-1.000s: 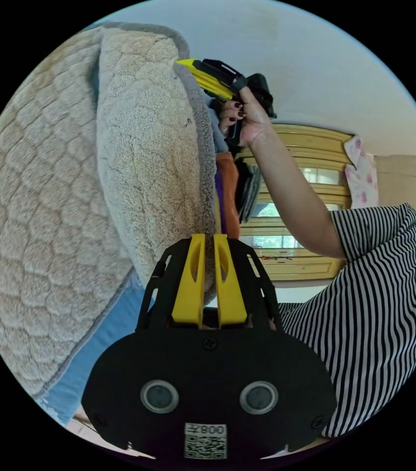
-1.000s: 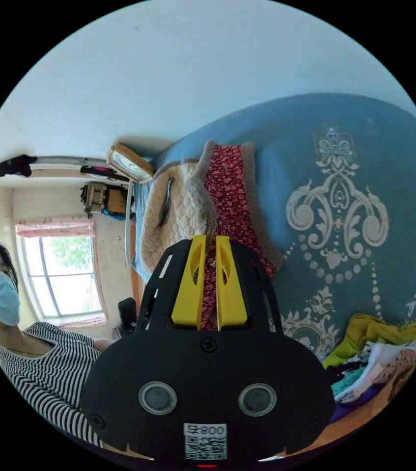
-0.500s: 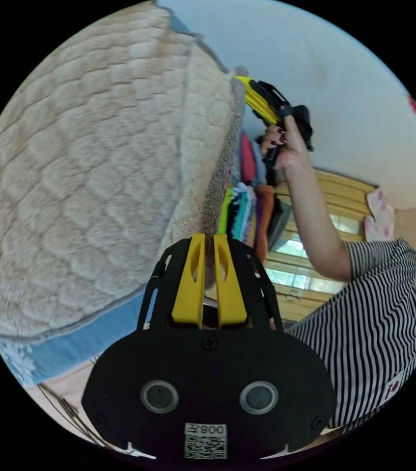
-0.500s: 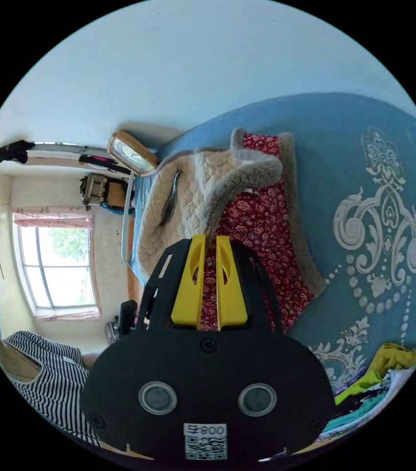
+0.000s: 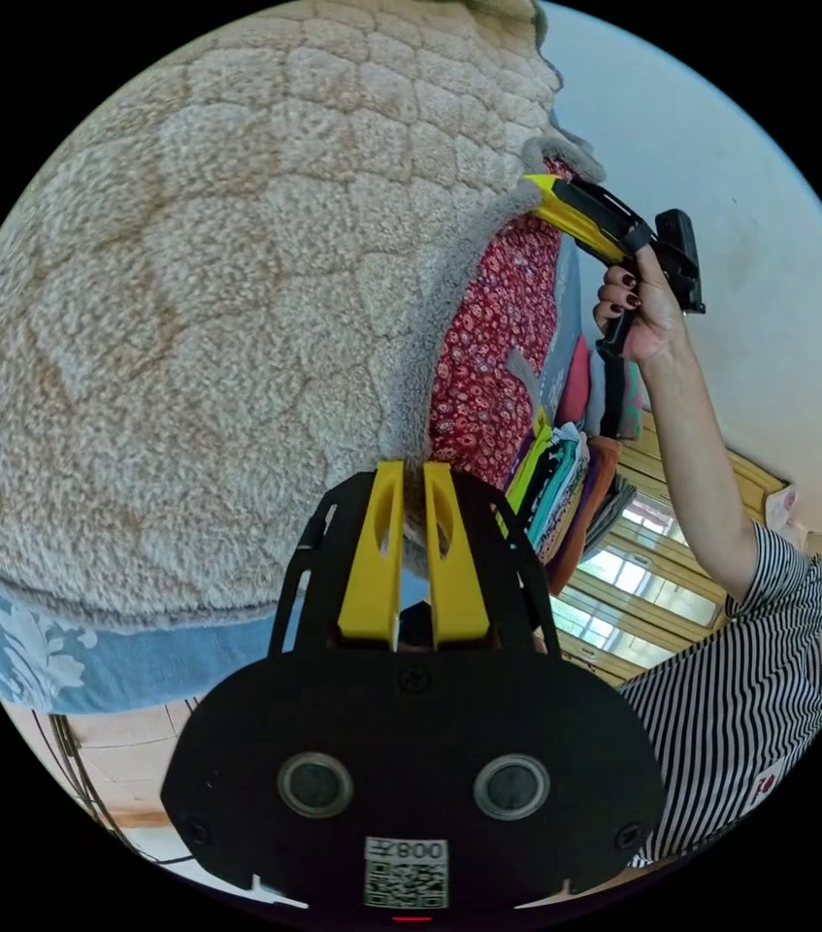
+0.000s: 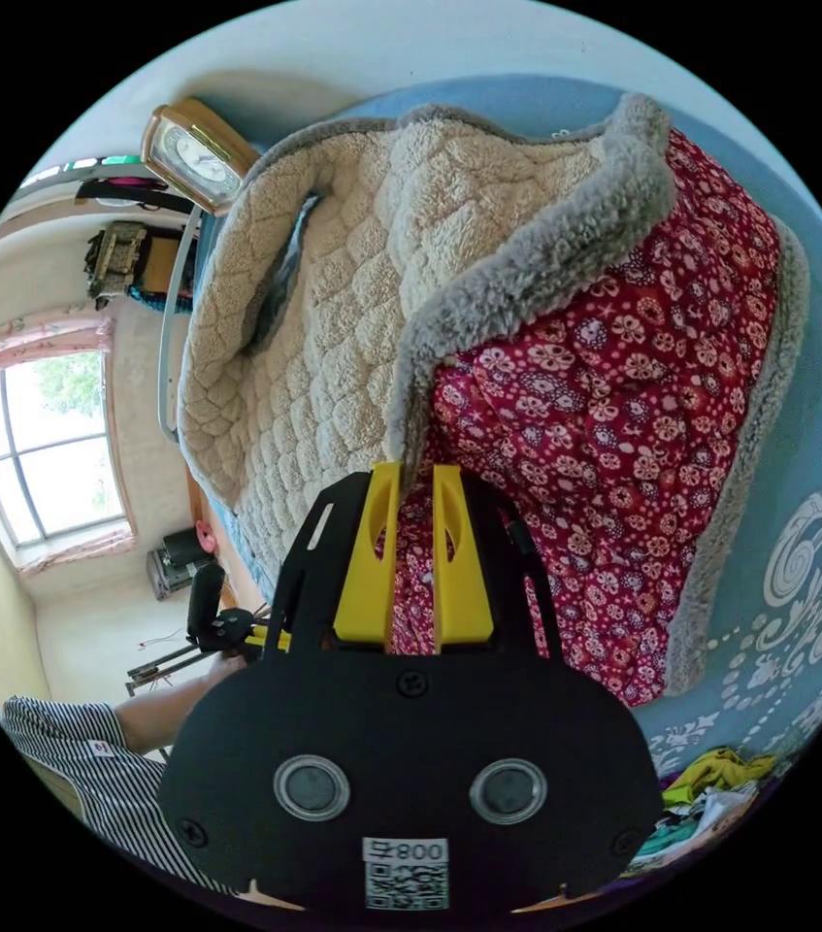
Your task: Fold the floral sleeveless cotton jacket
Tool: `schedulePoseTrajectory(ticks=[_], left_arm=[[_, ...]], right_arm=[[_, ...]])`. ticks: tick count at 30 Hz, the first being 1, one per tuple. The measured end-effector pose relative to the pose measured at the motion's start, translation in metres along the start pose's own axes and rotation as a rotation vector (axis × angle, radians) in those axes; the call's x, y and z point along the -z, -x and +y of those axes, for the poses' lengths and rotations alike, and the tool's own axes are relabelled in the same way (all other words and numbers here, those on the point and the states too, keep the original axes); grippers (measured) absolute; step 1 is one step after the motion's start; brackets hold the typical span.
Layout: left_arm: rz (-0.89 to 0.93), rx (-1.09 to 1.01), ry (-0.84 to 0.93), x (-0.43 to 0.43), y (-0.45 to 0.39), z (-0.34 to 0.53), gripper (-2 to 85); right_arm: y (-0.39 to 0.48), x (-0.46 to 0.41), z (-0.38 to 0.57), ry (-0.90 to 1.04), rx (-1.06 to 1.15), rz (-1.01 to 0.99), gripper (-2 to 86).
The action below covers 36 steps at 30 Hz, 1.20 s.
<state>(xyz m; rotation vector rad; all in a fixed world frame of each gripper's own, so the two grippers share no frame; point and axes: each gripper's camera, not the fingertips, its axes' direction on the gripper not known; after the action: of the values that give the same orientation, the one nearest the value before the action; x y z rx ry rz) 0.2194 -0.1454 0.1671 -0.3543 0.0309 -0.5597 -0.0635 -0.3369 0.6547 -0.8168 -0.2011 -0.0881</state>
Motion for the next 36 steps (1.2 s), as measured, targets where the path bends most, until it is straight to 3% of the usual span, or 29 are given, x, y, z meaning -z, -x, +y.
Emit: schedulePoseTrajectory(ticks=[9, 15, 19, 29, 36], left_arm=[[-0.008, -0.057, -0.009, 0.007, -0.001, -0.005, 5.3], [-0.035, -0.058, 0.018, 0.006, 0.003, -0.012, 4.6], [-0.073, -0.066, 0.059, 0.004, 0.004, -0.017, 4.1], [-0.166, -0.095, 0.152, 0.003, 0.007, -0.017, 3.5], [-0.290, -0.190, -0.031, 0.040, -0.016, -0.002, 3.1]], right_arm=[[0.050, 0.031, 0.057, -0.101, 0.088, 0.120, 8.0], [0.110, -0.051, 0.138, 0.265, 0.270, 0.129, 7.8], [0.125, -0.117, 0.169, 0.443, 0.368, 0.339, 7.4], [0.129, -0.124, 0.163, 0.520, 0.403, 0.247, 2.3], [0.139, -0.081, 0.158, 0.419, 0.338, 0.163, 0.8]])
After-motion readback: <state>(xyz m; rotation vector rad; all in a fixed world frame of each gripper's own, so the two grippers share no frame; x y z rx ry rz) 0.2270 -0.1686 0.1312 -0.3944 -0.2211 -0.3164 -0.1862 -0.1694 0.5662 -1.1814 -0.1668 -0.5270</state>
